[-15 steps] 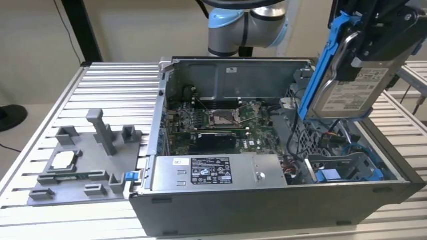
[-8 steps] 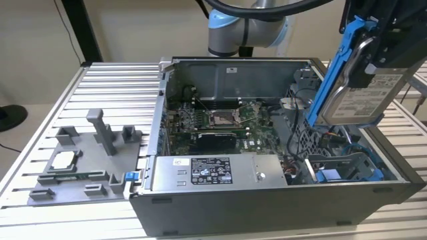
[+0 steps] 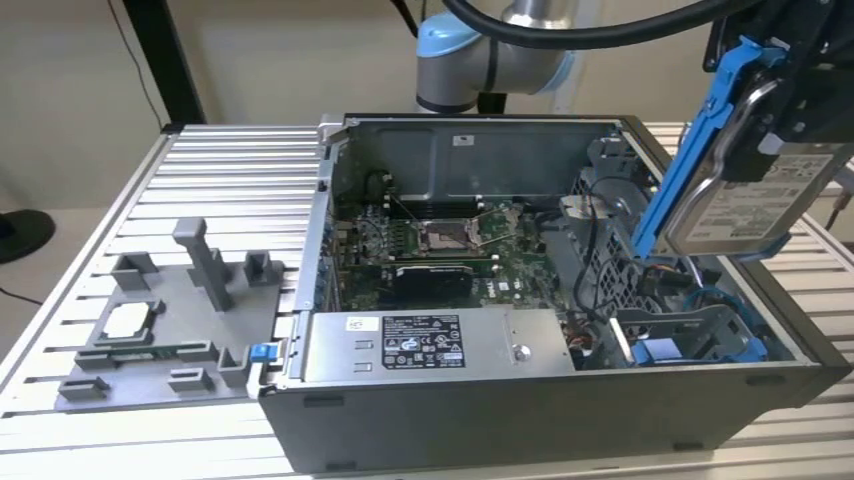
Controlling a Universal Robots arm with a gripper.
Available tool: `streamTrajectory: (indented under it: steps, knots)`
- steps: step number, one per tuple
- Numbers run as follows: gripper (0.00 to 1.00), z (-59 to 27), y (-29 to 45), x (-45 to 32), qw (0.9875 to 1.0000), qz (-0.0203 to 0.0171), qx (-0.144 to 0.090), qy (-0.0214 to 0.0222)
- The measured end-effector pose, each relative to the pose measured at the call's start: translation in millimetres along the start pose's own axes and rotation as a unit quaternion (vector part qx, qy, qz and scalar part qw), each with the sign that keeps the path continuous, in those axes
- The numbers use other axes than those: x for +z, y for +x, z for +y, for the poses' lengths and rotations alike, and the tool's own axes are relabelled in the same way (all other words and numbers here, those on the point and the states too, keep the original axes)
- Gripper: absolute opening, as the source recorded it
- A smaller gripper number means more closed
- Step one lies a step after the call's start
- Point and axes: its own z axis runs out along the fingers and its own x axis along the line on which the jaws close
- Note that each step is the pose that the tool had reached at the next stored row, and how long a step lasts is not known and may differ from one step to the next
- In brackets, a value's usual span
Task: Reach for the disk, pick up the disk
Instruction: 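Pick up the disk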
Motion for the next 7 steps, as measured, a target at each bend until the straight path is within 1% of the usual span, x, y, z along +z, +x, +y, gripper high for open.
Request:
streamTrajectory:
  steps: [2, 7]
  knots:
    - [0.00, -1.5, 1.4, 0.0, 1.0000, 0.0000, 0.000, 0.0000]
    - [0.00, -1.7, 1.6, 0.0, 1.0000, 0.0000, 0.000, 0.0000]
